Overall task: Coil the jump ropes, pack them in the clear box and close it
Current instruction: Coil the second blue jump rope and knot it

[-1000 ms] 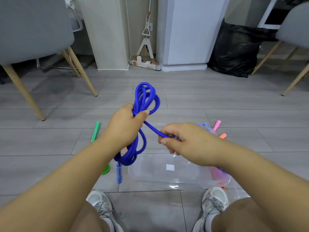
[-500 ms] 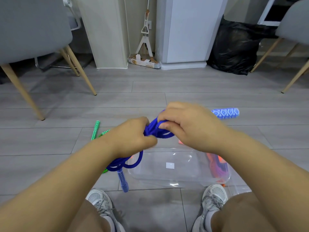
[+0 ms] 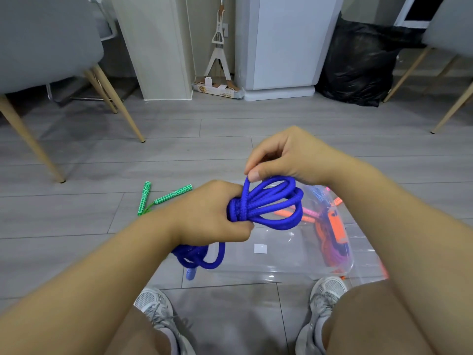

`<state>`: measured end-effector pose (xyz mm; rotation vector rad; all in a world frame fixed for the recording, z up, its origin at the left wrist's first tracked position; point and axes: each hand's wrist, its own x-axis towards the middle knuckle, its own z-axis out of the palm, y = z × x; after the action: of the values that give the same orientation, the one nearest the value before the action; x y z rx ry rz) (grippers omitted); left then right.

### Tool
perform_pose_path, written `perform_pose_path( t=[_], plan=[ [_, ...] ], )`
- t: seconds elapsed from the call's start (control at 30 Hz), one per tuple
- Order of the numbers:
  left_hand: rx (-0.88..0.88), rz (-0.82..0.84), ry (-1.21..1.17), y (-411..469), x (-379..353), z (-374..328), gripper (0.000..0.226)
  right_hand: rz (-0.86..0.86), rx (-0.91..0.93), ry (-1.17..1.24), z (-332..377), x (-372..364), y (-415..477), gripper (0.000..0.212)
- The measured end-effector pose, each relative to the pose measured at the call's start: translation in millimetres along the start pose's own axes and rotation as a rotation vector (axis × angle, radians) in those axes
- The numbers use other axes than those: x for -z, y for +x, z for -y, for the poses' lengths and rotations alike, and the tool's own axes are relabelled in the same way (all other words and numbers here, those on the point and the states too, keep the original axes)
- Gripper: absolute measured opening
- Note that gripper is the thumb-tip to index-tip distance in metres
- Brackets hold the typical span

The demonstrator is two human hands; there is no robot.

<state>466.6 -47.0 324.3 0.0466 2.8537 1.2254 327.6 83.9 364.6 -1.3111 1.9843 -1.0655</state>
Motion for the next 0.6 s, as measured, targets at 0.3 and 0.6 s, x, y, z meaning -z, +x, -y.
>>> perform_pose_path(
  t=[0.3, 0.6],
  plan=[
    [-0.006, -0.265, -0.971, 5.1, 12.0, -8.6, 0.008, -0.064, 0.061, 0.335, -0.8, -19.8, -5.9, 0.011],
    [0.098, -0.508, -0.891, 10.7, 8.0, -6.1, 0.025, -0.396, -0.123, 0.22, 10.8, -49.7, -9.0, 0.038]
  ],
)
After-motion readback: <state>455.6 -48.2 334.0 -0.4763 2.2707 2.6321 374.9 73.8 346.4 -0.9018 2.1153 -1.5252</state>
